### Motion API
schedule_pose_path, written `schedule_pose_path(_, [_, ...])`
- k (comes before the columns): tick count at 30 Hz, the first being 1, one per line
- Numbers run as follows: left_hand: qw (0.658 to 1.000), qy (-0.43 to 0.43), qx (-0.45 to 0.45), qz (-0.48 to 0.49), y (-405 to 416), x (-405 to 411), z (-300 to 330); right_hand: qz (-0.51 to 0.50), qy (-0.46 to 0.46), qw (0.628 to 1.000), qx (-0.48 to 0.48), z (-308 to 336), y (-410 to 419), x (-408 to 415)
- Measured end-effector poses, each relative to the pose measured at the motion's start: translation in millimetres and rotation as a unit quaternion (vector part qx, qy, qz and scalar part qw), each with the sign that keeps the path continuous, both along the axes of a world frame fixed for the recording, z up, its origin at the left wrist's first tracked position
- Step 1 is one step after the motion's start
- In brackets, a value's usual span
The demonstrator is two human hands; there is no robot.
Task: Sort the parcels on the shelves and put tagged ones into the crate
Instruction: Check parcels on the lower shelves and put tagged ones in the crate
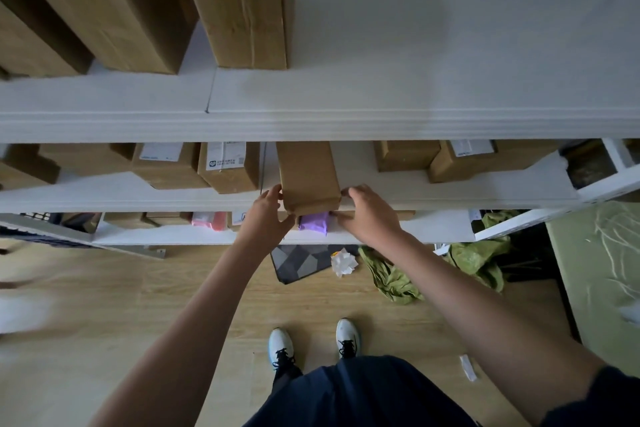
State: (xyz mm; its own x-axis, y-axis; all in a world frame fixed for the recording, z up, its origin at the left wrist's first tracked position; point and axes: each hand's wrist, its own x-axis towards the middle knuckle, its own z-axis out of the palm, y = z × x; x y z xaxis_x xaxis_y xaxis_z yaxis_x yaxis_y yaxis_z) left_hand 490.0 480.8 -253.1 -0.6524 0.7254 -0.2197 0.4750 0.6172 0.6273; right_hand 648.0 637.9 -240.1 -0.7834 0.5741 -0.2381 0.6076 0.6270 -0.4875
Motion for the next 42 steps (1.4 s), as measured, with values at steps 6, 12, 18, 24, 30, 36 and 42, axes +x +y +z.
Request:
schedule_pose_path(6, [1.000,-0.011,-0.007,-0.026,31,9,0,-0.041,-0.003,0.999,-0.023,4,11,10])
schedule_pose_path(12, [0.998,-0.028,0.008,-0.055,67,36,-4,-0.067,-0.014,0.998,-0.001,12,29,35])
schedule_pose_path(18, [0.998,-0.028,-0.033,-0.035,71,40,-10,-0.010,-0.043,0.990,0.130,32,29,25])
schedule_pose_path(24, [0.995,0.037,-0.093,-0.008,41,13,-12,0.056,0.032,0.978,0.196,37,-3,-11])
schedule_pose_path(30, [0.998,0.031,-0.062,-0.003,10,-12,-12,0.093,0.109,0.978,0.152,33,-25,-44])
schedule_pose_path(36, [0.999,0.023,-0.027,-0.022,7,-32,-1,0.024,0.140,0.987,0.078,23,-15,-51])
schedule_pose_path(42, [0.999,0.021,-0.004,-0.040,25,-40,7,-0.019,0.096,0.995,-0.028,13,6,-56])
